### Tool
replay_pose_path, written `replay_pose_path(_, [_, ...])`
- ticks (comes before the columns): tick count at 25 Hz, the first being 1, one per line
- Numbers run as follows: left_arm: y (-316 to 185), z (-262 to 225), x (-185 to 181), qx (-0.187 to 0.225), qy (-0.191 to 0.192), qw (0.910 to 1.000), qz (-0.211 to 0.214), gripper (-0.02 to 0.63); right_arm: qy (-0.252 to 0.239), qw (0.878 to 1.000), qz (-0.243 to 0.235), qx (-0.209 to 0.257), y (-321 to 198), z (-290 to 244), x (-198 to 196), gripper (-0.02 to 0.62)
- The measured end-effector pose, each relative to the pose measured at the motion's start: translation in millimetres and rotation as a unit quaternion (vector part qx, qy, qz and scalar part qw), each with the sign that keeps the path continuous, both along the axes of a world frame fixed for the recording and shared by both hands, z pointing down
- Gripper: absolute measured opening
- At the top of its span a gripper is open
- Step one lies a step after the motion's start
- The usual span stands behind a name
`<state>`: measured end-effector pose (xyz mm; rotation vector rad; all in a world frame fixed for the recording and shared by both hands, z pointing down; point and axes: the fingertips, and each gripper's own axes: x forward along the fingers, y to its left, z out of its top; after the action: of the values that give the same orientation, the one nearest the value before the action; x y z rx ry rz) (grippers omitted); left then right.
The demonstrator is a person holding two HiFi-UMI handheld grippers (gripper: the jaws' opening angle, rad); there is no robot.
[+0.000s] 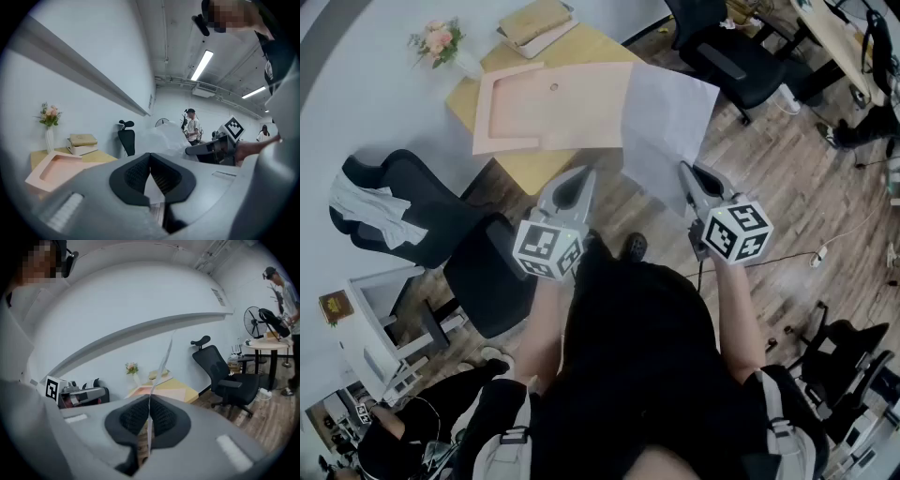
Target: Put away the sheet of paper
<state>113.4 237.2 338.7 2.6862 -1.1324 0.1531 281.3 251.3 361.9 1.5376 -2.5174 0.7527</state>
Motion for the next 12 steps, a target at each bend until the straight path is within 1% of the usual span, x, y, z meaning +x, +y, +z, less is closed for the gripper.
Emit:
replay_pose_path(4, [0,-1,3,0.001,0.0,1.0,-0.007,0.008,-0.003,1.0,-0.008,0.004,-2,0,3,0.002])
replay_pose_path(12, [4,16,-2,-0.019,-0.023,0.9995,-0.01,0.008,-0.014,1.0,-0.023,-0.008,-10,10,-6,0.002])
